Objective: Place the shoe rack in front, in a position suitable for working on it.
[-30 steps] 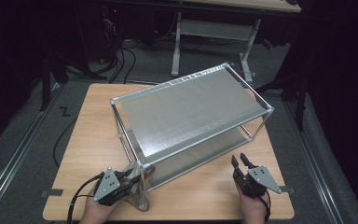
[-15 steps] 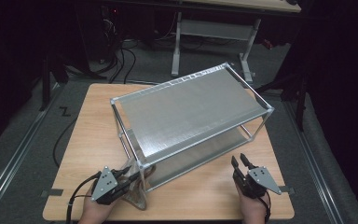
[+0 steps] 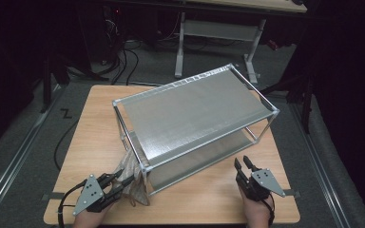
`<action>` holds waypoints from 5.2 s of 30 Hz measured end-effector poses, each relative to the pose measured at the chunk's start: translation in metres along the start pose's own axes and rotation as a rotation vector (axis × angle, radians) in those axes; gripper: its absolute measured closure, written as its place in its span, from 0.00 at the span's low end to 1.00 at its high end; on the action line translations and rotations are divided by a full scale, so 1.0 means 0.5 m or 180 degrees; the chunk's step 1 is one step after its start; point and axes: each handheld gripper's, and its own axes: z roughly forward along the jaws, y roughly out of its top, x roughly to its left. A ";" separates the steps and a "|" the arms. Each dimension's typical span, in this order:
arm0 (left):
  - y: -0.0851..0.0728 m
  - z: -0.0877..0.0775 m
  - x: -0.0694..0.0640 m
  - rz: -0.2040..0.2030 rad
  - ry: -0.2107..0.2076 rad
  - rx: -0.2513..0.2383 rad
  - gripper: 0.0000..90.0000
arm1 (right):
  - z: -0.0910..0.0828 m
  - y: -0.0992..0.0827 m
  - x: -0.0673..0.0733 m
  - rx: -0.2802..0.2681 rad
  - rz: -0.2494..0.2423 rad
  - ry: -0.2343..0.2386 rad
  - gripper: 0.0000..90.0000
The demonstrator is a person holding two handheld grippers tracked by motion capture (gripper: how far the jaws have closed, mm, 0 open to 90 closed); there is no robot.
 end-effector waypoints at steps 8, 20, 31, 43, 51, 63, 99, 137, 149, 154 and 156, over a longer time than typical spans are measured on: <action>-0.038 0.033 -0.007 -0.0005 -0.0094 0.0636 0.77 | 0.015 0.004 0.009 -0.0001 0.0003 0.0097 0.71; -0.056 -0.003 0.042 -0.0263 0.0594 0.0903 0.75 | 0.034 0.011 0.024 -0.0019 -0.0023 0.0188 0.70; -0.080 -0.056 0.123 -0.0548 0.1280 0.1046 0.73 | 0.033 0.010 0.024 -0.0003 -0.0023 0.0171 0.70; -0.068 -0.059 0.131 -0.0747 0.1388 0.0967 0.45 | 0.027 0.009 0.018 -0.0006 -0.0006 0.0153 0.69; -0.011 -0.050 0.078 -0.0520 0.1076 0.0628 0.40 | 0.033 0.009 0.024 0.0010 -0.0013 0.0185 0.67; 0.042 0.013 -0.041 -0.0145 0.0082 0.0271 0.44 | 0.026 0.009 0.018 -0.0004 -0.0012 0.0162 0.67; 0.076 0.152 -0.109 -0.0334 -0.0066 0.0283 0.89 | -0.007 0.003 -0.001 -0.0031 0.0024 0.0081 0.67; 0.071 0.128 0.102 -0.0493 0.0668 0.0437 0.72 | -0.061 0.035 0.165 -0.0133 -0.0221 0.0911 0.64; 0.057 0.109 0.132 -0.0656 0.0896 0.0472 0.72 | -0.029 0.047 0.238 -0.0166 -0.0398 0.1425 0.64; 0.059 0.093 0.123 -0.0647 0.0953 0.0502 0.72 | -0.018 0.055 0.254 -0.0220 -0.0411 0.1575 0.65; 0.062 0.085 0.119 -0.0641 0.0967 0.0497 0.72 | -0.014 0.058 0.257 -0.0245 -0.0403 0.1599 0.66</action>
